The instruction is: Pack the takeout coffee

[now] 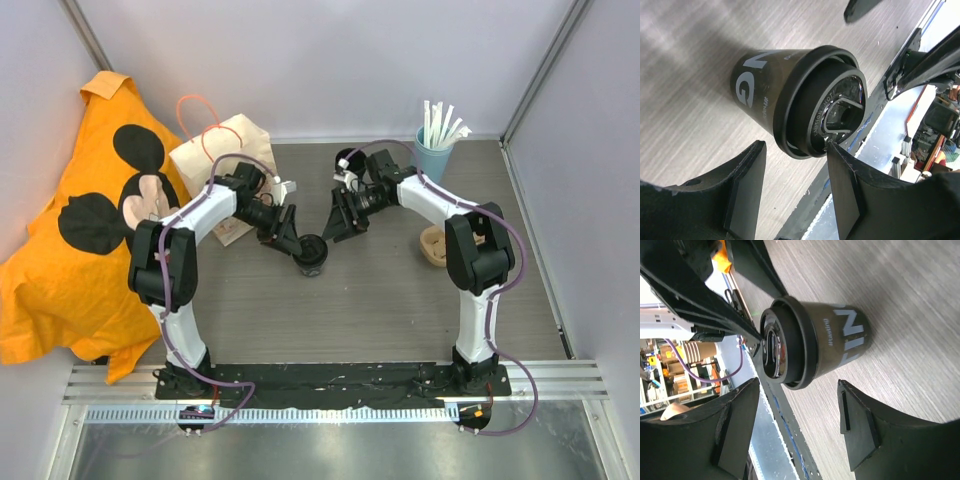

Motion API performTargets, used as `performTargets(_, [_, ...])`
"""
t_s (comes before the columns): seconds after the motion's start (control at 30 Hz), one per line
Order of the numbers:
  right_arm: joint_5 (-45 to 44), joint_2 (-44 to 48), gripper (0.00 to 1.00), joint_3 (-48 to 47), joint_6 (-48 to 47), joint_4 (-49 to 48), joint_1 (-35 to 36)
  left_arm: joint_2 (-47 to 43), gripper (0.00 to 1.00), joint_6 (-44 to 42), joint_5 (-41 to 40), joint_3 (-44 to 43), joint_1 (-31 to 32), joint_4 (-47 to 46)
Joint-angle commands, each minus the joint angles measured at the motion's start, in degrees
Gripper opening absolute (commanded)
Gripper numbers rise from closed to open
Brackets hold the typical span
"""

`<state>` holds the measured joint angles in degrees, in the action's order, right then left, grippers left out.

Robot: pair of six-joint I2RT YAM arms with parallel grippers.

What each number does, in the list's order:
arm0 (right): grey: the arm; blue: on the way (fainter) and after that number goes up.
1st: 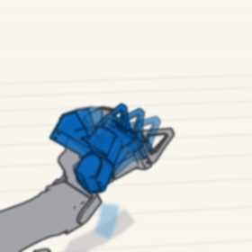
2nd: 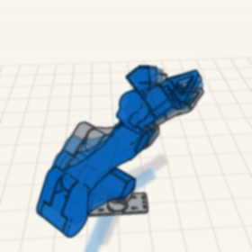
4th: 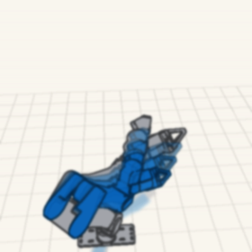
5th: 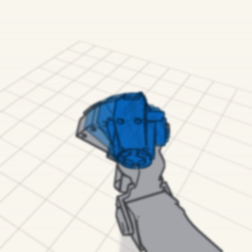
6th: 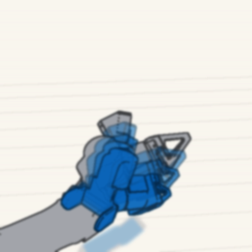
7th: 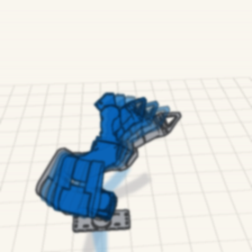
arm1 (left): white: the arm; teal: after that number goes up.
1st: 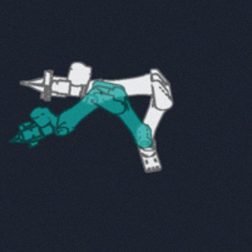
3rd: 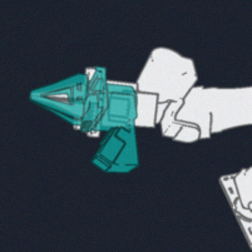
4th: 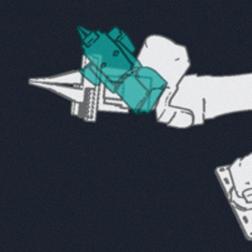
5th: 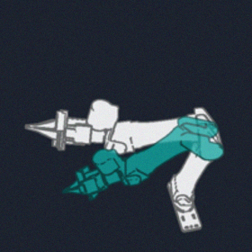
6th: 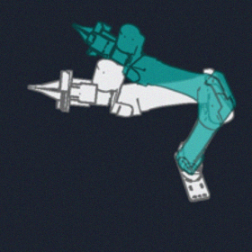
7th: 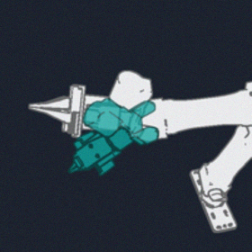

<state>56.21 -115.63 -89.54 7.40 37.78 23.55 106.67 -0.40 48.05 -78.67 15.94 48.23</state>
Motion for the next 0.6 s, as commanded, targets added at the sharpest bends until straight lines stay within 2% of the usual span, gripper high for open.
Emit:
performTargets(0.0, [2.2,4.0,0.7,2.3,-1.7,-0.4,0.4,1.1,0.56,0.0,1.3,-3.4,-0.4,-1.2])
performTargets(0.1, [3.1,5.1,0.7,5.7,-0.2,-2.8,0.4,0.6,0.56,1.7,1.7,-3.6,-0.4,-2.5])
performTargets(0.33, [5.8,9.3,0.73,16.3,13.7,-20.4,0.3,-0.4,0.56,3.0,2.9,-2.2,-0.4,-3.9])
performTargets(0.57, [7.5,10.0,0.74,16.2,15.4,-21.6,0.1,-3.8,0.56,4.4,6.1,1.8,-0.4,-7.0])
